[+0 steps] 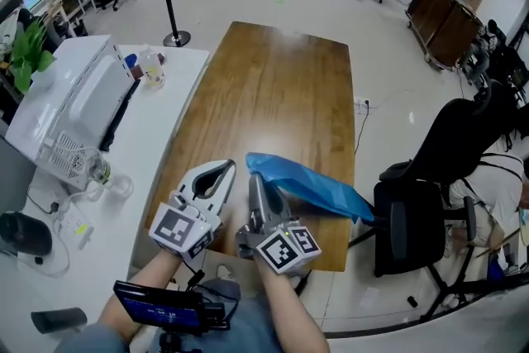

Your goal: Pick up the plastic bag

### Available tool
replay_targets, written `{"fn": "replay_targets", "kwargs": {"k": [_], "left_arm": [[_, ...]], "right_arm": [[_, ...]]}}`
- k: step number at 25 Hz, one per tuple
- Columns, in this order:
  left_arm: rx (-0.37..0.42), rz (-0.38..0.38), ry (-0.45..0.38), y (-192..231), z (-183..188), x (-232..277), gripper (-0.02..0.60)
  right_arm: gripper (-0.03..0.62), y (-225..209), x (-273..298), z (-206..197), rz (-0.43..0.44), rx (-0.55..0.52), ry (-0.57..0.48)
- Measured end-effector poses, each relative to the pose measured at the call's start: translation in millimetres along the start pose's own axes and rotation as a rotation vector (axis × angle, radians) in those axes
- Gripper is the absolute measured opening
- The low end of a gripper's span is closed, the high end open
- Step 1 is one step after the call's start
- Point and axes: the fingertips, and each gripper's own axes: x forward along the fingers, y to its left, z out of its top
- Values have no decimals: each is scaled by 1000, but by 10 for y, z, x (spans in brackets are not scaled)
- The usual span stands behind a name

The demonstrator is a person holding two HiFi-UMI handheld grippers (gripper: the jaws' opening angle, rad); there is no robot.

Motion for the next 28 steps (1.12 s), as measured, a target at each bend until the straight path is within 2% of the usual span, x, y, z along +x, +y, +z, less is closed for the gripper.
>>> {"fn": "replay_targets", "kwargs": {"k": [11,18,28], "left_arm": [[-18,125,25,747,-168,-382,18],[0,204,18,1233,-313,-570,18],[-3,261,40,1675,-413,-687,18]], "right_arm": [[0,285,523,-805,63,59,124],[0,395,828,-1223,93,87,183],[0,462,1171,-1708,109,126,256]]}}
